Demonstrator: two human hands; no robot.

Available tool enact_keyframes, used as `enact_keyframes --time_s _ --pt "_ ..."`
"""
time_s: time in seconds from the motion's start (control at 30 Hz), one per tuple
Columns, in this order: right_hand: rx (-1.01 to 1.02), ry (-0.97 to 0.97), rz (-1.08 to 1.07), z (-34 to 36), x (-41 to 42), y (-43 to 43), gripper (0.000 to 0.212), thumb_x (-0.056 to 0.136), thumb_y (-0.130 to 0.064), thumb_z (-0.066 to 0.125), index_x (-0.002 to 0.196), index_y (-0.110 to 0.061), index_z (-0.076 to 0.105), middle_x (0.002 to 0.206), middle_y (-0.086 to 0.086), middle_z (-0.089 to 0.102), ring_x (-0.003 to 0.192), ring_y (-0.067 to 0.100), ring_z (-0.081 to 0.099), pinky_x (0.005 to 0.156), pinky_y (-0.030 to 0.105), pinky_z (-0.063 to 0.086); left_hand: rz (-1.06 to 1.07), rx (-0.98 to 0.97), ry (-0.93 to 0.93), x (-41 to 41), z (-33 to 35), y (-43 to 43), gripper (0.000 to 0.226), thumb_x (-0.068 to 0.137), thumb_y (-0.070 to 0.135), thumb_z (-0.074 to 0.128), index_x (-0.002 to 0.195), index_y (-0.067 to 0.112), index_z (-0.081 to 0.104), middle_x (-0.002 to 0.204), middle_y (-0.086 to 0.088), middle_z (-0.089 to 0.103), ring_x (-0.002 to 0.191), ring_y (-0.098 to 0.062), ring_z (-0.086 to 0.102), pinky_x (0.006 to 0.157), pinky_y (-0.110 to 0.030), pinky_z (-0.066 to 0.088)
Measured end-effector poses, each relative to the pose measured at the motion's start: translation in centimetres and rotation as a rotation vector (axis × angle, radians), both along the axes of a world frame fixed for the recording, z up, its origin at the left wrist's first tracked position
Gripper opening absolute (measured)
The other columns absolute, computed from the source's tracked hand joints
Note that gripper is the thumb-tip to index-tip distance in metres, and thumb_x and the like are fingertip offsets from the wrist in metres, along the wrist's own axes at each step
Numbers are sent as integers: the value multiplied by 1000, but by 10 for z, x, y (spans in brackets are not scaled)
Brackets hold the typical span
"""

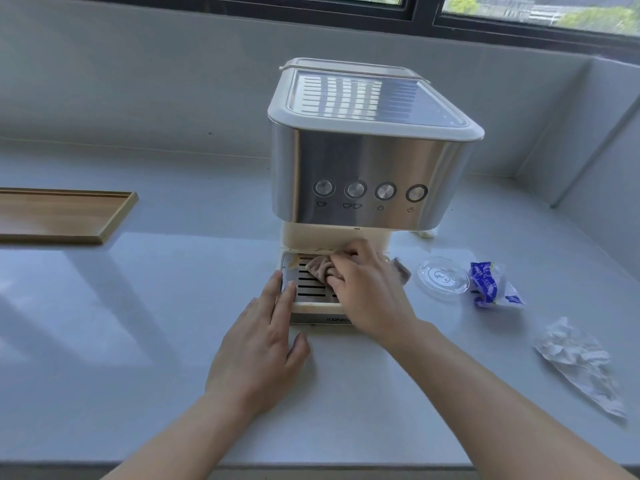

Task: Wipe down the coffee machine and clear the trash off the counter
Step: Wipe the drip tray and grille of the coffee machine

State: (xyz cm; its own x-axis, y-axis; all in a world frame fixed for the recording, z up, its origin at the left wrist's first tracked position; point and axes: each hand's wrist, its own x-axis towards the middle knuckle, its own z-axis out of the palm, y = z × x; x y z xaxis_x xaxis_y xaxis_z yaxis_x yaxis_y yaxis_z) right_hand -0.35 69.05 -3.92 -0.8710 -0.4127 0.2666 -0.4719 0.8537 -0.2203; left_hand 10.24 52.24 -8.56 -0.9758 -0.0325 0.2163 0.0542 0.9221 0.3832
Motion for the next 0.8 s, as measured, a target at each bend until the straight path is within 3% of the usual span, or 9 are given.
enact_keyframes --time_s 0.1,0.2,0.43,0.6,0.7,0.8 --pt "-62 46 -75 -1 3 18 33 89 -41 63 115 -21 66 123 3 56 103 30 56 86 43 49 -1 18 -2 1 0 0 72 91 44 40 154 28 10 165 9 -4 144 -17 29 111 -34 35" --pt "-58 24 -143 -4 4 15 32 91 -36 61 119 -20 66 123 8 59 108 33 49 91 43 45 -8 34 5 1 0 1 72 91 42 42 155 26 10 165 7 -4 146 -16 24 115 -32 30" --pt "-167 4 7 5 -5 -24 17 92 -31 57 87 -19 68 98 -2 66 99 24 48 73 26 26 -17 56 14 0 0 -1 74 88 40 43 154 29 10 164 12 -3 144 -13 29 109 -31 37" --pt "-172 -68 34 15 -13 -5 13 90 -26 56 78 -23 63 84 -7 67 90 22 51 74 35 44 -5 78 8 1 3 -1 73 88 37 42 154 31 11 163 16 -4 142 -13 31 107 -32 39" --pt "-178 -47 -101 11 -15 16 15 89 -22 57 93 -22 71 89 -5 71 90 27 50 78 38 46 -10 81 -2 2 5 0 75 88 37 41 154 29 8 163 14 -7 145 -13 25 111 -32 36" --pt "-156 -18 -179 8 -10 -5 18 90 -22 53 90 -18 70 92 0 70 93 27 49 78 39 45 -6 87 -22 2 5 1 79 87 38 41 154 28 1 162 16 -15 146 -10 20 112 -28 33"
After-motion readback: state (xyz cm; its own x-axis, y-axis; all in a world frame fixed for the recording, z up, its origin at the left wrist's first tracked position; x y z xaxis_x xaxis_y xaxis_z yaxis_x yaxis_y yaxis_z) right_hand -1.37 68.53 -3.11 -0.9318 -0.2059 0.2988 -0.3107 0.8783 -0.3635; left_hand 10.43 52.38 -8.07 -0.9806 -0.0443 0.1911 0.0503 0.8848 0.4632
